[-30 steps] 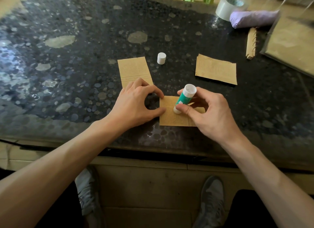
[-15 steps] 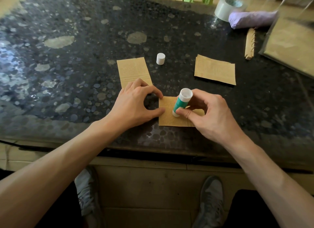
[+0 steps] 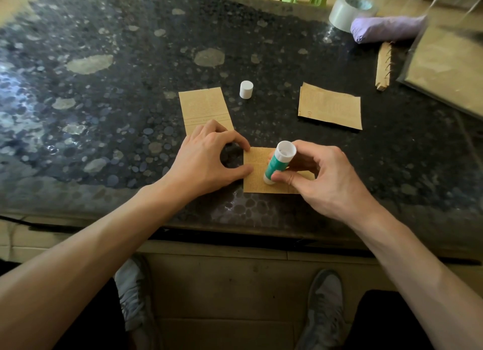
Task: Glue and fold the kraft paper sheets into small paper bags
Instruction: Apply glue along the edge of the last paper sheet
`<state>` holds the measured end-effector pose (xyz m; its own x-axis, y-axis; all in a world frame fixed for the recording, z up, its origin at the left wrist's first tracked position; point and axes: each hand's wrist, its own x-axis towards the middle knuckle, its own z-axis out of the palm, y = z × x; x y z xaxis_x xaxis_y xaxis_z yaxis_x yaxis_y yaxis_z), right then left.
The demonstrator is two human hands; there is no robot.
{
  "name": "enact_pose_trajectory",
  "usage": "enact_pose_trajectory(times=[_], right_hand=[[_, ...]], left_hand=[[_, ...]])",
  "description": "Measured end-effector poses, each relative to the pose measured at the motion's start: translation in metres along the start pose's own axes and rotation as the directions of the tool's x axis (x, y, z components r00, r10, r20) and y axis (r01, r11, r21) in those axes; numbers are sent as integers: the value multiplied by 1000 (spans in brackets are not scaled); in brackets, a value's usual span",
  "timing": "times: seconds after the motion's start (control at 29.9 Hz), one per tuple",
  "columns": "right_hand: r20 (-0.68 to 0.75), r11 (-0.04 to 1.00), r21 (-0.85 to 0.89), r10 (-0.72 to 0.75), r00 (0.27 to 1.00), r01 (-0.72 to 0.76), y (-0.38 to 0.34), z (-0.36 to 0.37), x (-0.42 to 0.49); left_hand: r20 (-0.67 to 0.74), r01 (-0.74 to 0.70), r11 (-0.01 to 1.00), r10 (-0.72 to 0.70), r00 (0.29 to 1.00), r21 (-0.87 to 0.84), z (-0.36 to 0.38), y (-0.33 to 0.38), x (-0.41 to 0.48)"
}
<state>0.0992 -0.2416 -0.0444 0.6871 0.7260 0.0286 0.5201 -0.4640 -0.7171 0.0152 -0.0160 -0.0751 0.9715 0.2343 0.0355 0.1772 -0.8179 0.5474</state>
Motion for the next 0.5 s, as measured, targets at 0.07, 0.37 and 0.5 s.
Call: enact_pose_trajectory(times=[0.07, 0.37, 0.5], right_hand=[[22, 1000, 7, -1, 1000, 0, 1, 0, 0], [69, 1000, 15, -17, 997, 16, -2, -2, -6], [76, 999, 30, -26, 997, 23, 0, -3, -9]], left_hand=[[-3, 2, 1000, -2, 1000, -1, 0, 0, 0], [-4, -3, 1000, 3, 1000, 3, 1, 0, 0], [-1, 4, 1000, -4, 1000, -8, 1, 0, 0]])
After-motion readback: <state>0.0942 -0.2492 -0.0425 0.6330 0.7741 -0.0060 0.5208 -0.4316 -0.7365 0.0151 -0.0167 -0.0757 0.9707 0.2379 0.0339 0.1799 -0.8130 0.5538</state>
